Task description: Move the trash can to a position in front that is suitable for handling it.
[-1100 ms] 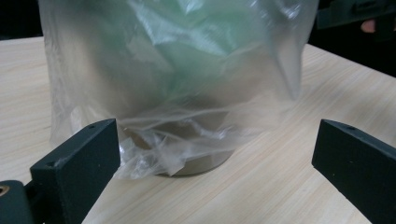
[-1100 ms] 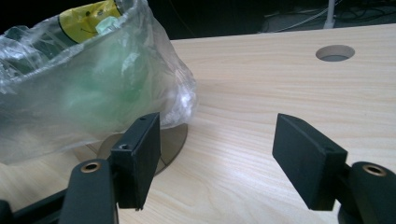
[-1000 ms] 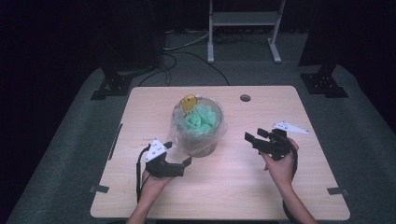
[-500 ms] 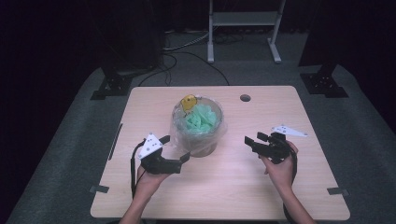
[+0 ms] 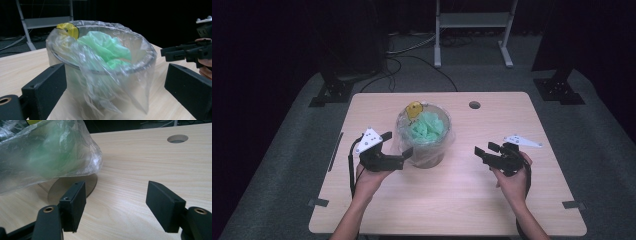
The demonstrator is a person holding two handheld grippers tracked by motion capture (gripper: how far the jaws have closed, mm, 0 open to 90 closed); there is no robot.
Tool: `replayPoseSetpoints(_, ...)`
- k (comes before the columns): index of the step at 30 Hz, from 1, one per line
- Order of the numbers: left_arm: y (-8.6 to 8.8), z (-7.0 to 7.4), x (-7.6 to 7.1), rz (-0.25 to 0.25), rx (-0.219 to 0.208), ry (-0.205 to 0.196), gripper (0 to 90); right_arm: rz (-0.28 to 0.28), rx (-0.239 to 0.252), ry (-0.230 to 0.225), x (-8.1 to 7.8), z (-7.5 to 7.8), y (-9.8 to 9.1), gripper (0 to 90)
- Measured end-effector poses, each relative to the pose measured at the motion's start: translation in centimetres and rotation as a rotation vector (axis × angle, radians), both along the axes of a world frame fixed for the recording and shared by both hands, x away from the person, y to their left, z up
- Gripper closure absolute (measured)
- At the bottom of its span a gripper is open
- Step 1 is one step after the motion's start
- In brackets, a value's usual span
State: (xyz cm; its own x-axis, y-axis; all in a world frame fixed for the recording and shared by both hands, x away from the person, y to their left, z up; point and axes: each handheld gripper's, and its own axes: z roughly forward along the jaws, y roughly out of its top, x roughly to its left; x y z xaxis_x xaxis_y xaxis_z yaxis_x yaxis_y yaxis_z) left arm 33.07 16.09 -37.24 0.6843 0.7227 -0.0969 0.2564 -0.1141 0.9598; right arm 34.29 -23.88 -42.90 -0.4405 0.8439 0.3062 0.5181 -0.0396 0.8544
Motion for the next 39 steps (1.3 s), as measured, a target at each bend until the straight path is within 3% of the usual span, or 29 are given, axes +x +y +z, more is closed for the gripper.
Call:
replayPoseSetpoints(6,-0.1,0.5,1.2,0.013,-0.022,0.025,8.1,0.002,-0.017,-0.008,0.0,0.1,0.3,31.9)
replayPoseSetpoints(17,-0.4,1.0,2.6,0.075,0.028,0.029,24.4,0.009,-0.012,-0.022,-0.2,0.5,0.4,32.4)
replayPoseSetpoints(22,-0.4,0.9,3.2,0.084,0.081,0.023,38.4,0.01,-0.008,-0.031,-0.2,0.8,0.4,32.4)
replayPoseSetpoints(26,0.0,0.7,3.5,0.095,0.093,0.035,46.4,0.01,-0.001,-0.034,-0.2,1.1,0.4,32.4)
replayPoseSetpoints(30,0.3,0.5,3.6,0.11,0.098,0.021,56.8,0.011,-0.003,-0.04,-0.3,1.3,0.6,32.4)
replayPoseSetpoints(35,0.6,0.3,3.6,0.133,0.091,-0.021,70.7,0.014,-0.001,-0.041,-0.2,1.4,0.7,32.6)
replayPoseSetpoints(39,1.0,0.0,3.6,0.149,0.036,-0.043,79.3,0.02,0.003,-0.038,-0.1,1.6,1.0,32.5)
